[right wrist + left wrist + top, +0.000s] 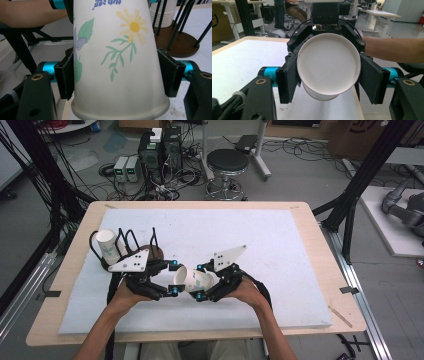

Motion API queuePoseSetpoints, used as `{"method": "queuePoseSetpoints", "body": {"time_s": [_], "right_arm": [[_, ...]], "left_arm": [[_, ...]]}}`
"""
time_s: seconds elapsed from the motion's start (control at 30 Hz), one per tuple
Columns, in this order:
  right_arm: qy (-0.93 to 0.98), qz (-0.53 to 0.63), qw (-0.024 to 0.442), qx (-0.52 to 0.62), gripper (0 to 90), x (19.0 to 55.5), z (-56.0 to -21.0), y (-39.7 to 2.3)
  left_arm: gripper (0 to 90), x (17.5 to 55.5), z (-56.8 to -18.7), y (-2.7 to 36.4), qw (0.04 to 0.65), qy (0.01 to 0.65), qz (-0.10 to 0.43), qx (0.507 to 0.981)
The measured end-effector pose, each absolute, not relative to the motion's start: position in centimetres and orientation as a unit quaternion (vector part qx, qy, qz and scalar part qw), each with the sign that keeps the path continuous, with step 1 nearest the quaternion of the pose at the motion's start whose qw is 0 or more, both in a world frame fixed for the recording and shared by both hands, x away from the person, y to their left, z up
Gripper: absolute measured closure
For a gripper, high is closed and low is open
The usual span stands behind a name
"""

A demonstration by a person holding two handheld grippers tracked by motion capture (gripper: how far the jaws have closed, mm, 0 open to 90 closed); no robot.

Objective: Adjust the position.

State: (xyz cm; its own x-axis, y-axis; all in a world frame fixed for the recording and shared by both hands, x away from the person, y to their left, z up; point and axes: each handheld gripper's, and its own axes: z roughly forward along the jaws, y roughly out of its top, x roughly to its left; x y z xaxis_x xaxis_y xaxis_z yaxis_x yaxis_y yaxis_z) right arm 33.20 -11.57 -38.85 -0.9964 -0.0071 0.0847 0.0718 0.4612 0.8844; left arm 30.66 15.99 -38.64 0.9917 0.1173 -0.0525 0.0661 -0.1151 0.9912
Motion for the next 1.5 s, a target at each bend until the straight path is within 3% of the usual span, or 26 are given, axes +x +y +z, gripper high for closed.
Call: {"method": "queuePoseSetpoints", "body": {"time_s": [0.17, 0.27, 0.43, 0.77, 0.93, 0.97, 1.13, 1.17, 1.5], "right_arm": [[-0.856, -0.514, 0.039, -0.020, 29.2, 33.2, -38.9, -11.5], [-0.858, -0.511, 0.036, -0.024, 29.2, 33.3, -38.9, -11.6], [-0.858, -0.512, 0.037, -0.028, 29.2, 33.3, -38.9, -11.8], [-0.864, -0.501, 0.036, -0.039, 29.2, 33.1, -38.7, -12.0], [-0.885, -0.464, 0.026, -0.040, 29.2, 33.0, -38.1, -12.1], [-0.894, -0.445, 0.022, -0.044, 29.2, 32.9, -37.8, -12.1], [-0.917, -0.396, 0.018, -0.044, 29.2, 32.9, -37.4, -11.9], [-0.926, -0.373, 0.016, -0.046, 29.1, 32.9, -37.3, -11.7], [-0.960, -0.279, 0.006, -0.031, 29.1, 32.6, -36.8, -10.6]], "left_arm": [[34.3, 30.7, -38.8, 16.0, 0.659, 0.061, 0.024, 0.749], [13.6, 30.7, -38.8, 16.1, 0.665, 0.072, 0.027, 0.743], [10.3, 30.7, -38.8, 16.8, 0.665, 0.067, 0.042, 0.743], [11.7, 30.6, -38.4, 17.4, 0.632, 0.087, 0.015, 0.770], [11.9, 30.5, -37.5, 17.3, 0.568, 0.086, 0.015, 0.819], [11.9, 30.4, -37.2, 16.9, 0.514, 0.077, 0.033, 0.854], [13.1, 30.4, -36.9, 15.9, 0.444, 0.063, 0.041, 0.893], [13.4, 30.5, -37.0, 15.2, 0.406, 0.056, 0.041, 0.911], [13.4, 30.9, -36.8, 14.3, 0.351, 0.062, 0.028, 0.934]]}}
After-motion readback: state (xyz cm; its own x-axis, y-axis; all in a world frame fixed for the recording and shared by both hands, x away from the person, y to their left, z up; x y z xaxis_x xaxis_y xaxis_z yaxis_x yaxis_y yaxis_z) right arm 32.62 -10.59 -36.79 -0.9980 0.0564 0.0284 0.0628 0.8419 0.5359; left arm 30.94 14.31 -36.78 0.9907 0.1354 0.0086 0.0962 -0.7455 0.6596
